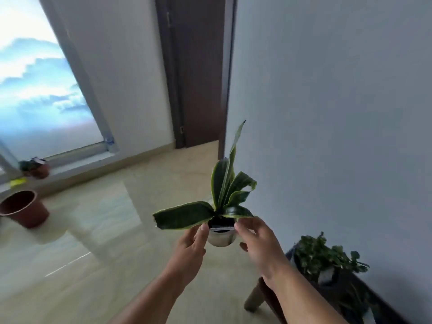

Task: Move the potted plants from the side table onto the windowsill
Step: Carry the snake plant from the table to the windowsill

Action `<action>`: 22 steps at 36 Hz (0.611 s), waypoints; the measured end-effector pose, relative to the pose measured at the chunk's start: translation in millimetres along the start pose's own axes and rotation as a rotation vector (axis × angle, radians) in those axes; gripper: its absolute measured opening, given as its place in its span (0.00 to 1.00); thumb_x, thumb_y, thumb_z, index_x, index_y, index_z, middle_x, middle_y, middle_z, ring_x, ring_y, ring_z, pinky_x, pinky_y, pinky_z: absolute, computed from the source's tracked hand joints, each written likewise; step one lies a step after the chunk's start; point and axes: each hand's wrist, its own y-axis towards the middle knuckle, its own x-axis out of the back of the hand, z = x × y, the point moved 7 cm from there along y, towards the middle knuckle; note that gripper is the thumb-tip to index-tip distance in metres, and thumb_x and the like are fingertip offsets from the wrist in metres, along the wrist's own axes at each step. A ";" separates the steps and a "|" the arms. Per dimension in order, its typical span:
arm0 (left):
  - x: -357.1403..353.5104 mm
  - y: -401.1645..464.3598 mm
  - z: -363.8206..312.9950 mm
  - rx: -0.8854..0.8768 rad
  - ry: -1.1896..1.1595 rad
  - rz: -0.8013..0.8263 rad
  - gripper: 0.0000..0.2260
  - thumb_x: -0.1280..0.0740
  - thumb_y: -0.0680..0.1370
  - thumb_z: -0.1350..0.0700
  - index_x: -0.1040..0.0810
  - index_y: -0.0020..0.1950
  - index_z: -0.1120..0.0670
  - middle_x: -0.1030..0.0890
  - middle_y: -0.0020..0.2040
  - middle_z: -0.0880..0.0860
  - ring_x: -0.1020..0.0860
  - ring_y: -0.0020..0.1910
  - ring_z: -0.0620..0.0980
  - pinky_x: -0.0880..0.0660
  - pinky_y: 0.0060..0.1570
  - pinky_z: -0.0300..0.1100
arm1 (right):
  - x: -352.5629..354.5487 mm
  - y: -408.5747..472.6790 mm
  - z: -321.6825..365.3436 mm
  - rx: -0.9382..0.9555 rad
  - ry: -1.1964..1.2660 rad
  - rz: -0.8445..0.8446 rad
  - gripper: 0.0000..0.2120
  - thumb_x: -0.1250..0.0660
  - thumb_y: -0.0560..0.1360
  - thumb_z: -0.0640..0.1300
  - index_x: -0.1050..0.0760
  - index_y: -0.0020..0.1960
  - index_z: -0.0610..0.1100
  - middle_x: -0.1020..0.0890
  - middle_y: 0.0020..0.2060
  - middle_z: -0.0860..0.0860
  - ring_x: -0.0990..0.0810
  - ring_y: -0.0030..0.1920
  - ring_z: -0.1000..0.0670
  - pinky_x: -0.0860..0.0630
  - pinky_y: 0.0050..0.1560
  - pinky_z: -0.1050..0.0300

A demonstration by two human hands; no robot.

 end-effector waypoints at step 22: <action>371.1 120.4 -20.6 -0.019 -0.142 -0.538 0.09 0.40 0.82 0.43 0.21 0.54 0.40 0.18 0.50 0.33 0.24 0.59 0.35 0.29 0.69 0.54 | -411.3 158.5 110.9 0.029 -0.076 0.524 0.03 0.29 0.78 0.47 0.19 0.51 0.50 0.15 0.52 0.57 0.17 0.58 0.52 0.23 0.65 0.42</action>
